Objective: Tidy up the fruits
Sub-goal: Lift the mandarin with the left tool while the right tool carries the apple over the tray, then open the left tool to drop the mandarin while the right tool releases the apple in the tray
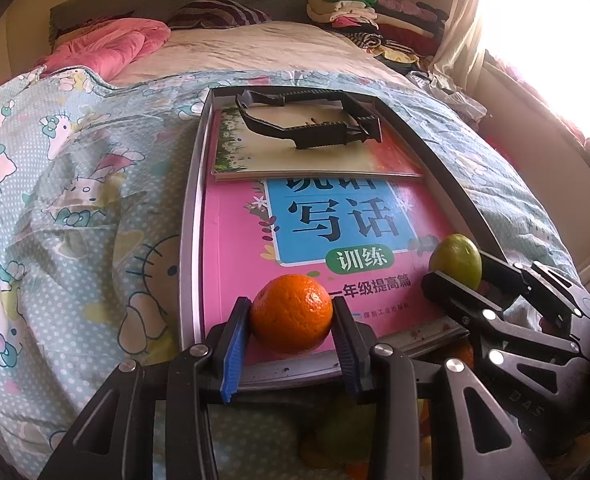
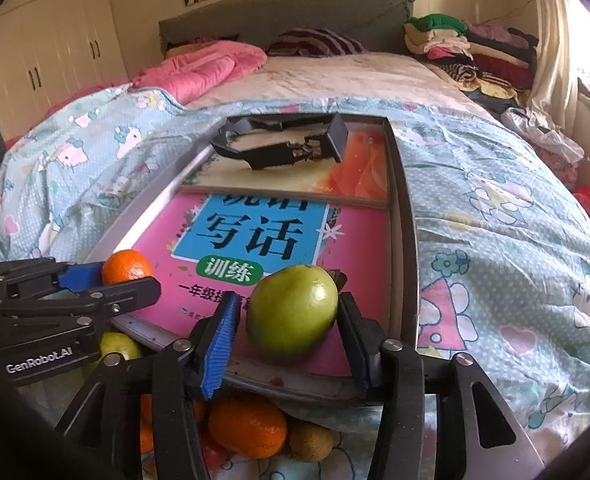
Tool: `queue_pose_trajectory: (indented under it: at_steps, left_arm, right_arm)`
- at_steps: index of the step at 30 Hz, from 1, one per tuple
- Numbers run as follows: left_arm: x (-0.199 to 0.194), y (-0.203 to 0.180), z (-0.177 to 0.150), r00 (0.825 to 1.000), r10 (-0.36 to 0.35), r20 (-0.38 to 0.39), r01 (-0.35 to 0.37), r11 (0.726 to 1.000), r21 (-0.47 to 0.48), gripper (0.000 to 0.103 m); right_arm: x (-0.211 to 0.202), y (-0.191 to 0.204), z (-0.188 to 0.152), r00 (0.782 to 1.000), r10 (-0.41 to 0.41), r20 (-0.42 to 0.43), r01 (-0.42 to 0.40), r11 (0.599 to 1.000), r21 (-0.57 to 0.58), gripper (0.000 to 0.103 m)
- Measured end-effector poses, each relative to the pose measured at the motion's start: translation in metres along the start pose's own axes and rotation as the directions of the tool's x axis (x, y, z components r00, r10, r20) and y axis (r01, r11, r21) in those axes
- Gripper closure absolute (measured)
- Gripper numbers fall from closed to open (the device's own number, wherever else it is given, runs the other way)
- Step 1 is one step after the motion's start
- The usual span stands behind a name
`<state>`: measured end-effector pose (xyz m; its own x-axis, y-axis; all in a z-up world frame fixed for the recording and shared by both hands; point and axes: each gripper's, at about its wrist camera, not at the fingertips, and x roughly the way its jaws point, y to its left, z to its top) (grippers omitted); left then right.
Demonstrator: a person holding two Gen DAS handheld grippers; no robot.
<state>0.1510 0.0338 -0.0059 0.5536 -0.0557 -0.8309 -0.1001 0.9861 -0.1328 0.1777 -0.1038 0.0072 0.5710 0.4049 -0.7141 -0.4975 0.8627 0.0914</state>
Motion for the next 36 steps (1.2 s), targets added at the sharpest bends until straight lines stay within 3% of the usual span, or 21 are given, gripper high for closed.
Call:
queue_pose_trajectory:
  at_steps: [9,16,22,36]
  left_arm:
    - [-0.003,0.000,-0.001,1.000,0.016,0.010,-0.016,1.000,0.002,0.057]
    - [-0.017,-0.002,-0.002,0.999,0.003,0.049,-0.004,1.000,0.011,0.035]
    - [-0.032,-0.002,-0.003,0.997,-0.003,0.080,0.002,1.000,0.006,0.029]
    - [-0.066,0.010,-0.006,0.990,-0.012,0.138,0.016,0.999,-0.030,0.024]
  right_arm:
    - [-0.023,0.002,-0.005,0.997,-0.012,0.080,0.011,1.000,0.007,0.040]
    - [-0.038,0.000,-0.013,0.994,-0.021,0.105,0.018,0.999,0.031,0.039]
    - [-0.048,-0.004,-0.018,0.993,-0.015,0.121,0.008,0.998,0.062,0.036]
    - [-0.064,-0.006,-0.023,0.991,-0.016,0.136,0.004,0.997,0.083,0.033]
